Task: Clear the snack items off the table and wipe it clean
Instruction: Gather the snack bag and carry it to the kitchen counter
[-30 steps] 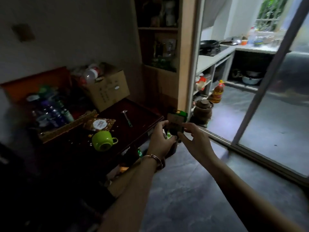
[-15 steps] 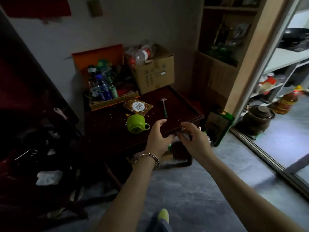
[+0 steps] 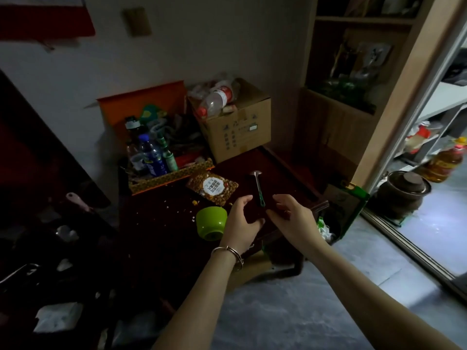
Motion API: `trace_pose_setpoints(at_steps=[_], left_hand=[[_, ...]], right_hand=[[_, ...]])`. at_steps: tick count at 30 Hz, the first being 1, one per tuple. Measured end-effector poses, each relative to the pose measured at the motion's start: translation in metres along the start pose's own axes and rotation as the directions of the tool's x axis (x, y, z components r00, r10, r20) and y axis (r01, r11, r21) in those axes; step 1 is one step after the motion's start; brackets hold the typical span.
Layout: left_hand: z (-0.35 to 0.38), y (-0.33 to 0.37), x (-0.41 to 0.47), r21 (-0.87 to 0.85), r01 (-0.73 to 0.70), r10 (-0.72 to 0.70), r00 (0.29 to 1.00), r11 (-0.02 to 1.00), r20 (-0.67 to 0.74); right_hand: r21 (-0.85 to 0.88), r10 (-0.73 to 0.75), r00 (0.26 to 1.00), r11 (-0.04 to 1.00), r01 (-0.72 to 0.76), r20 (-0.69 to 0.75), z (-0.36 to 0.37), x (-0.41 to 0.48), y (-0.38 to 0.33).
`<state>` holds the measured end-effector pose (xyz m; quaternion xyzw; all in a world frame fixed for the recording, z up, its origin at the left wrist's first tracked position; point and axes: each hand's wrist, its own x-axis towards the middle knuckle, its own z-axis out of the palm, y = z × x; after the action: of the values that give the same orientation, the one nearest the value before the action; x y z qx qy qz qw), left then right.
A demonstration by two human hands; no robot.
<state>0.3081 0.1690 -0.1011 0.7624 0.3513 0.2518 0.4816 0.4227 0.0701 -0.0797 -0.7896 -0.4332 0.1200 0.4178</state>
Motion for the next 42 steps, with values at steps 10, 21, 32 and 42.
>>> trace_pose_setpoints(at_steps=[10,21,32,42], left_hand=[[-0.027,-0.039,0.063,-0.004,0.080,-0.080,0.996,0.997,-0.049],[-0.042,-0.078,0.146,-0.011,0.246,-0.244,0.953,0.969,-0.178],[-0.038,-0.101,0.231,-0.049,0.426,-0.421,0.861,0.904,-0.286],[-0.041,-0.132,0.265,-0.128,0.603,-0.611,0.736,0.787,-0.290]], right_hand=[[0.008,0.015,0.997,1.000,-0.015,0.070,0.049,0.072,0.005],[0.117,-0.058,0.971,0.993,0.031,0.232,0.101,0.182,0.018],[0.060,-0.100,0.894,0.995,0.082,0.436,0.143,0.289,0.049],[-0.044,0.056,0.856,0.998,-0.038,0.514,0.191,0.334,0.080]])
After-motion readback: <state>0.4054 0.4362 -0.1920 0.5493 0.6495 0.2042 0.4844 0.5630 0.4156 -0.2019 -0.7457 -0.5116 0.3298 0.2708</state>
